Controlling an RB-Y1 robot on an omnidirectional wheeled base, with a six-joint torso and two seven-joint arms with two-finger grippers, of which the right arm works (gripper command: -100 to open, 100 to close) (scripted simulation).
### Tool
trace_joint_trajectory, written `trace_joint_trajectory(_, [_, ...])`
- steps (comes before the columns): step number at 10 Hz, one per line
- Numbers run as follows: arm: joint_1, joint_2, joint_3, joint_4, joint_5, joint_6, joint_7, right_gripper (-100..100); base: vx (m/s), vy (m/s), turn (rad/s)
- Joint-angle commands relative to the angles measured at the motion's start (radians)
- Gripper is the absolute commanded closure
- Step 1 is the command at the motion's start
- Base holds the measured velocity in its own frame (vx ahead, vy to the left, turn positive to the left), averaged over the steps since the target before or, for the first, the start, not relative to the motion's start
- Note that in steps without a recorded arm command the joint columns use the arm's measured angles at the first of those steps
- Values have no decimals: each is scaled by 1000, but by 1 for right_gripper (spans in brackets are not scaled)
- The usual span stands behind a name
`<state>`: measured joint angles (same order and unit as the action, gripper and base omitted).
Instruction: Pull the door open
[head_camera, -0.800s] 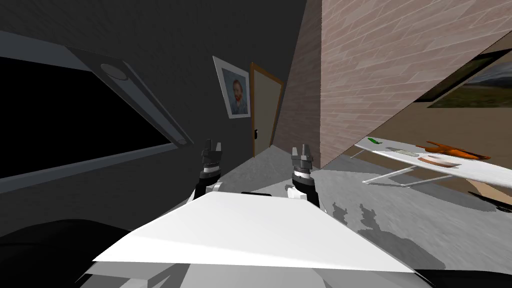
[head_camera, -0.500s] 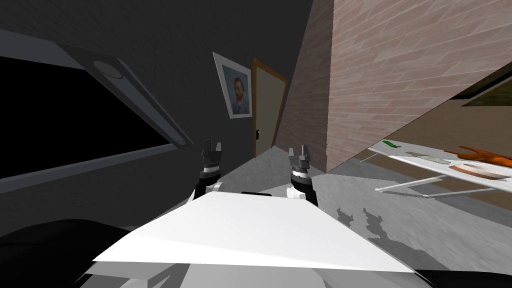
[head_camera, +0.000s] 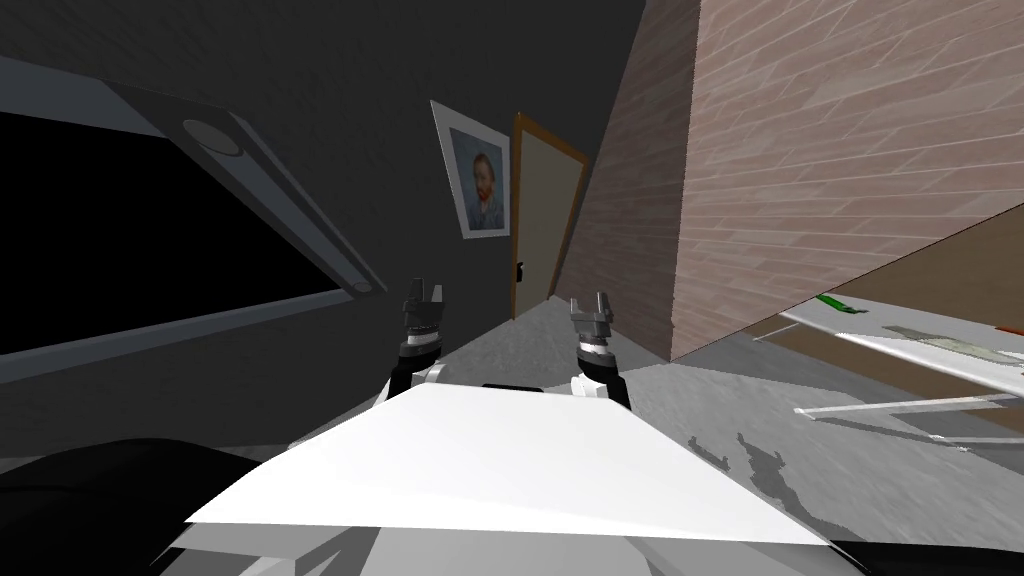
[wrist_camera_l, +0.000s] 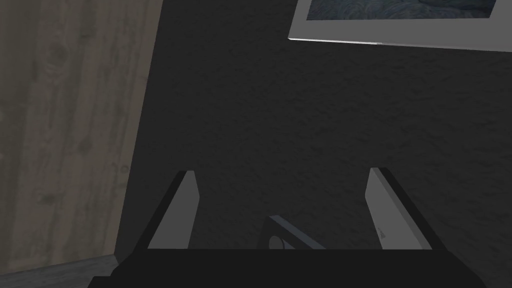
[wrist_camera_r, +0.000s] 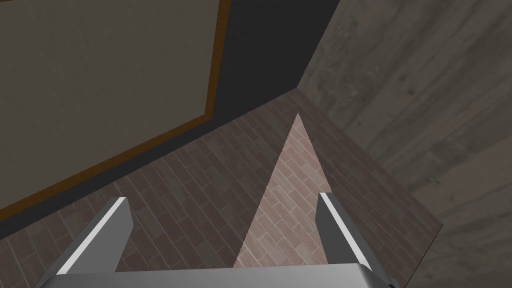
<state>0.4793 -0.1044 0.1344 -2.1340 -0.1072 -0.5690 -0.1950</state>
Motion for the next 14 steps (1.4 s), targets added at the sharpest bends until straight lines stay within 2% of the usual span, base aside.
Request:
trace_joint_trajectory(1, [-13, -25, 17, 25, -37, -1, -40, -100, 161, -25, 161])
trace_joint_trajectory(4, [-31, -61, 41, 61, -93, -3, -96, -100, 126, -35, 123])
trace_joint_trajectory(5, [-39, -80, 53, 80, -121, -4, -125, -100, 148, -30, 117])
trace_joint_trajectory(9, [-59, -120, 79, 120, -181, -7, -187, -100, 107, -44, 104])
trace_joint_trajectory(10, [-69, -140, 92, 141, -212, -8, -219, -100, 131, -38, 155])
trace_joint_trajectory(14, [-89, -182, 120, 183, -277, -11, -285, -100, 111, -41, 108])
